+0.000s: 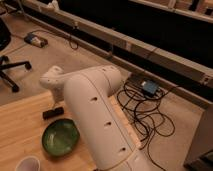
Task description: Place the eraser on the white sponge
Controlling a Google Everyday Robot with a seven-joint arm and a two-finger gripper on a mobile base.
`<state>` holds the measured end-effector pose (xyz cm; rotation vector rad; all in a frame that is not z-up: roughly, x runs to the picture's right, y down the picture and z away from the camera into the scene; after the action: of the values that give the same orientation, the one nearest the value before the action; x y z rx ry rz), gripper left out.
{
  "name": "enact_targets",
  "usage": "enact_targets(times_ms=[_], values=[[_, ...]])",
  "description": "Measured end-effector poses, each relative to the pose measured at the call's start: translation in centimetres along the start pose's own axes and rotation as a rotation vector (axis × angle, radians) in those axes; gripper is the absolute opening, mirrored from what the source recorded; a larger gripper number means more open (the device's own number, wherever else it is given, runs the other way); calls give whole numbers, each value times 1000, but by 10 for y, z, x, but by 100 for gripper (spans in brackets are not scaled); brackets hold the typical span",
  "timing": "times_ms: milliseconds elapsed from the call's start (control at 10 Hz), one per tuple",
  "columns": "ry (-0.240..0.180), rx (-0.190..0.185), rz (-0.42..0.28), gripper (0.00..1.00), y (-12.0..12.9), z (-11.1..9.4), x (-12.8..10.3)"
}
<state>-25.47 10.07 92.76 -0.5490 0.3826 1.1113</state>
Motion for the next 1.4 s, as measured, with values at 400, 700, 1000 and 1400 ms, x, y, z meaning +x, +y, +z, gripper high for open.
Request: enact_targets(times_ms=[400, 700, 1000, 1400], values=[[-7, -5, -23, 80, 2, -5, 0], [-43, -41, -113, 80, 14, -34, -5], [-23, -55, -281, 80, 16, -42, -4], [67, -78, -564, 80, 30, -15, -1]])
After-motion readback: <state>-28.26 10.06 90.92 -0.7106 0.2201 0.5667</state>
